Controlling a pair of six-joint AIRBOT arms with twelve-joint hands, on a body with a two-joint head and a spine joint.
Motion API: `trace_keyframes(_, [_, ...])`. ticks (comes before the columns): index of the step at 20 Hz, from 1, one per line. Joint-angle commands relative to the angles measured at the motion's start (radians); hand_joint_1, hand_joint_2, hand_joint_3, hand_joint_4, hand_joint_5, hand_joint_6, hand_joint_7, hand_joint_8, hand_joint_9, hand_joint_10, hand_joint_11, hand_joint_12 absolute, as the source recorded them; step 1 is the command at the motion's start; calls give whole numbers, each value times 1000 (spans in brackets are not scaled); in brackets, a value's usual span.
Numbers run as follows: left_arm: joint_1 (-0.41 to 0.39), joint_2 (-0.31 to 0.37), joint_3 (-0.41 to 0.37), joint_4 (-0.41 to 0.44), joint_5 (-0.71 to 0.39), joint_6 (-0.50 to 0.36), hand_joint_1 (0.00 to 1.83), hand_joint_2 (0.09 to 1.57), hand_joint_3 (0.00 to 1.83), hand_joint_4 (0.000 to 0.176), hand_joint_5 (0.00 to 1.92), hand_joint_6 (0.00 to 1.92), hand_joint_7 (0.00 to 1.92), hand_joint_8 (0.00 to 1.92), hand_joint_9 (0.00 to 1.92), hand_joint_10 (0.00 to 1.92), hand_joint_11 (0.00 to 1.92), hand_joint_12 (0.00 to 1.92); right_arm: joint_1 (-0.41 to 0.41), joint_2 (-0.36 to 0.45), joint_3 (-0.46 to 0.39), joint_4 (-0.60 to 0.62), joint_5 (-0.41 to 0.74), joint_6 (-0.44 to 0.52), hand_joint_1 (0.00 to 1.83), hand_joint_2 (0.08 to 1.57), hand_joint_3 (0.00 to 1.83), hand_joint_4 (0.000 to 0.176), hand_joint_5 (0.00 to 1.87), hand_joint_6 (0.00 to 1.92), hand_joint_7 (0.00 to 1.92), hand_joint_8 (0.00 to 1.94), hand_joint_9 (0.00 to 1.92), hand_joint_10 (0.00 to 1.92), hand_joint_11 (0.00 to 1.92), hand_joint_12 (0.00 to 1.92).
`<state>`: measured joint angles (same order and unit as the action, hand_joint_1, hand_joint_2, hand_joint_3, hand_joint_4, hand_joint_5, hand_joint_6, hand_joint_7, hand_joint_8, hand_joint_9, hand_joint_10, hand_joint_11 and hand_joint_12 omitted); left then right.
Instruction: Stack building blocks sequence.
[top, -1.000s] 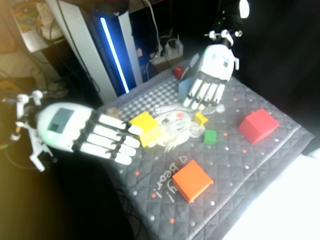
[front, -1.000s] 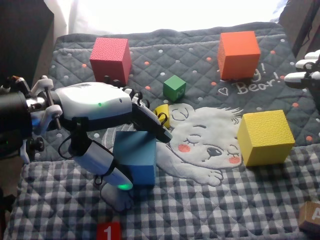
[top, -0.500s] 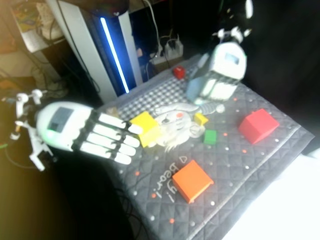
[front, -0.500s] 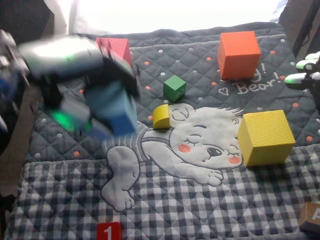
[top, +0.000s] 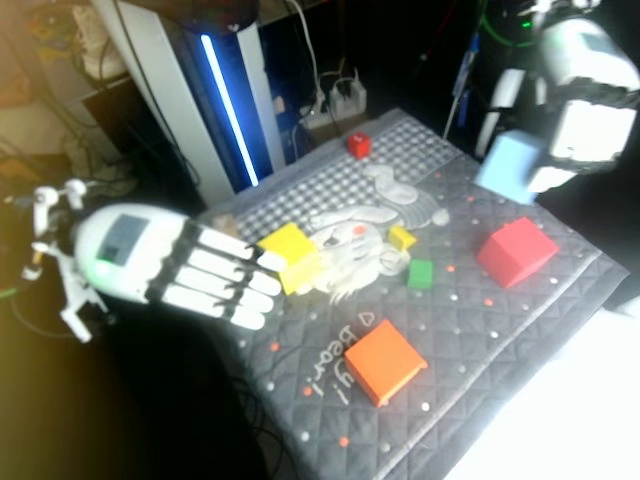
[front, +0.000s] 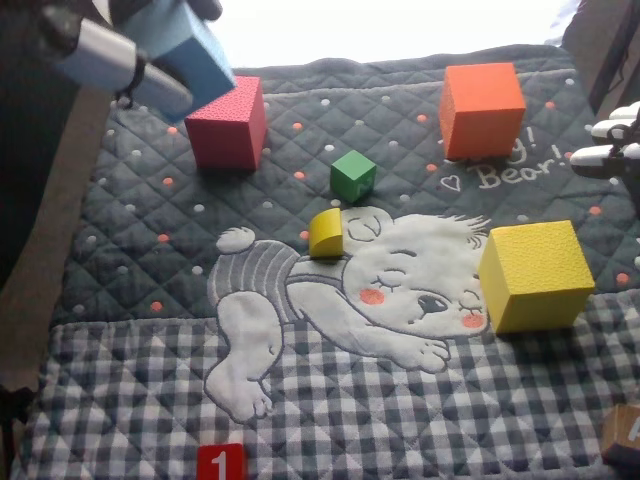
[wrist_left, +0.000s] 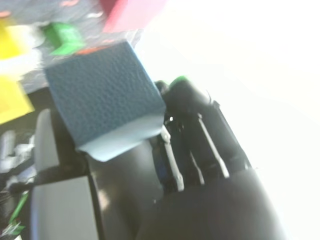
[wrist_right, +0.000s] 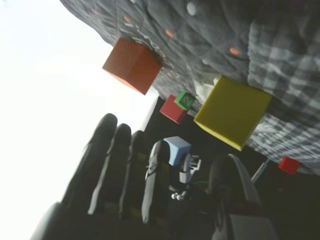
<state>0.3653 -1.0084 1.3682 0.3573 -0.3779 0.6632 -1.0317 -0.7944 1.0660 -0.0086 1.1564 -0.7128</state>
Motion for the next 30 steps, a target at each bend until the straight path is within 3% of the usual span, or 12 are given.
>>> trace_keyframes(1, [-18,-22,16,-21,-66,4,1388,1089,0,0,1060,692,975,1026,938,1199,778,1319,11,-2,7,28,118,-2,782,1185,0,68,488,6,398,2,377,9,363,142])
trace_keyframes(7, [-45,-144,144,-17,49,12,1396,1062,0,0,1145,536,1001,927,1026,1097,877,1067,11,-5,16,26,118,-2,814,1182,0,49,478,0,400,0,377,1,362,119])
trace_keyframes(10, [-41,-158,167,-16,78,17,1401,1046,0,0,1287,228,1039,907,1040,1137,835,1230,11,-5,16,25,118,-2,767,1179,0,68,488,2,415,3,433,15,441,140])
trace_keyframes(14, [-44,-170,177,-18,107,50,1392,1072,0,0,1217,383,966,1023,967,1171,798,1275,11,-5,16,25,118,-2,783,1173,0,75,487,0,413,0,439,7,464,136])
trace_keyframes(16, [-44,-191,194,-18,122,50,1394,1071,0,0,1358,42,964,1078,948,1272,800,1406,11,-5,16,25,118,-2,726,1180,2,83,479,1,415,2,431,3,434,115])
trace_keyframes(19, [-44,-210,211,-18,135,53,1395,1064,1,0,1236,327,969,1024,1002,1140,814,1269,11,-7,15,25,118,-2,725,1187,4,65,498,7,422,3,418,0,435,112])
trace_keyframes(22, [-42,-217,219,-18,144,54,1394,1061,1,0,1178,513,973,966,1025,1097,812,1217,11,-6,15,25,118,-2,756,1188,2,72,501,4,422,1,397,0,418,97])
trace_keyframes(24, [-40,-220,222,-18,149,55,1394,1059,0,0,1227,367,997,959,1021,1151,796,1278,11,-6,14,25,118,-2,768,1187,1,68,502,3,415,0,391,0,412,90])
trace_keyframes(25, [-39,-220,222,-18,150,55,1303,1079,0,0,1266,251,950,1199,908,1140,760,1491,11,-6,13,26,118,-2,743,1186,1,81,499,1,415,0,390,0,416,89])
trace_keyframes(26, [-38,-220,222,-20,150,55,1225,1029,0,0,1239,467,798,920,711,1192,567,1622,11,-6,13,26,118,-2,747,1187,1,69,504,3,417,1,410,7,446,99])
trace_keyframes(28, [-38,-220,221,-20,150,55,1134,930,0,0,906,45,553,925,480,1377,431,1838,11,-6,12,26,118,-2,749,1183,0,61,508,4,414,1,400,2,435,92])
trace_keyframes(30, [-38,-220,219,-21,144,54,1037,913,0,13,716,1,563,552,458,1086,346,1637,10,-6,11,27,119,-2,744,1183,0,71,505,1,421,3,417,8,452,97])
